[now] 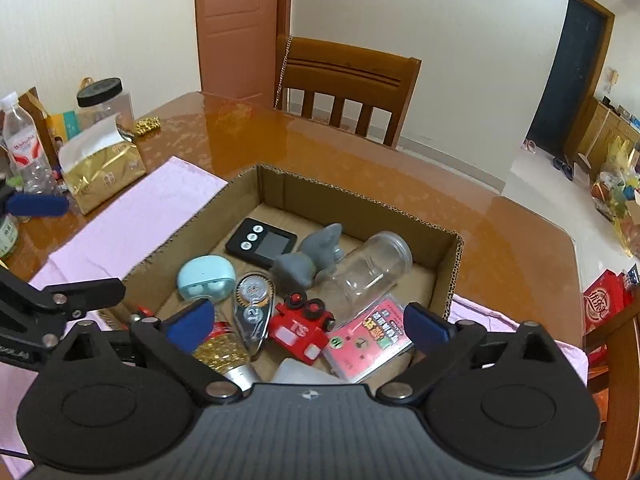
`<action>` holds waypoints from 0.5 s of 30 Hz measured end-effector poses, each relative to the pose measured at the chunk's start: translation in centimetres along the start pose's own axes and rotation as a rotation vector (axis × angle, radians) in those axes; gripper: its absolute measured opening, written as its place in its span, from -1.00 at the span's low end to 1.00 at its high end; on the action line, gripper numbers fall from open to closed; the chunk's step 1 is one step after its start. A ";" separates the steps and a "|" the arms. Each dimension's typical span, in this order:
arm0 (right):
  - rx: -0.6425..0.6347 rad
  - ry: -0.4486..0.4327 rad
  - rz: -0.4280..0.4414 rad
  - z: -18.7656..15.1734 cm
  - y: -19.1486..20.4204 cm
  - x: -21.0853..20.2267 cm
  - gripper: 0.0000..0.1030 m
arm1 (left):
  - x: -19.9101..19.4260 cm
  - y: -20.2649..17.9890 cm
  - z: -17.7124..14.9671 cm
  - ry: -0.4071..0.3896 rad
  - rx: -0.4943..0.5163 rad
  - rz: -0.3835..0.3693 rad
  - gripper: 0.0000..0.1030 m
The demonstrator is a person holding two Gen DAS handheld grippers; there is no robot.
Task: Organize rigid objects
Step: 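Carry tape dispenser and train to the box while both grippers release them inside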
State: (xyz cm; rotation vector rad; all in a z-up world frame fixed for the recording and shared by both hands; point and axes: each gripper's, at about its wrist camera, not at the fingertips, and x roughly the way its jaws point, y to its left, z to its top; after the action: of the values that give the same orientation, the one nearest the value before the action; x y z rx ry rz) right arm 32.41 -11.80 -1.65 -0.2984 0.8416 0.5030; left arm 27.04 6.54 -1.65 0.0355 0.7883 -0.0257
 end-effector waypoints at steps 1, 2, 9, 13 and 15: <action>0.004 0.011 -0.006 0.1 0.2 -0.3 1.00 | -0.3 0.1 0.1 0.012 -0.022 -0.010 0.98; 0.011 0.028 -0.016 0.1 0.4 -0.6 1.00 | -0.4 0.1 0.2 0.025 -0.038 -0.014 0.98; 0.154 0.173 -0.131 -1.1 0.8 -3.1 1.00 | -1.8 -1.7 0.7 0.122 -0.036 0.042 0.98; 0.217 0.195 -0.184 -2.3 0.9 -4.6 1.00 | -2.6 -2.5 0.9 0.139 -0.035 0.042 0.98; 0.256 0.198 -0.200 -2.8 0.8 -5.2 1.00 | -3.0 -2.7 1.0 0.147 -0.039 0.040 0.98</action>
State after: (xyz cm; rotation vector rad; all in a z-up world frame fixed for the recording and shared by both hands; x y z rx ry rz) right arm 27.35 -13.97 0.55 -0.1950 1.0449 0.1775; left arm 25.58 3.86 1.13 0.0162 0.9344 0.0306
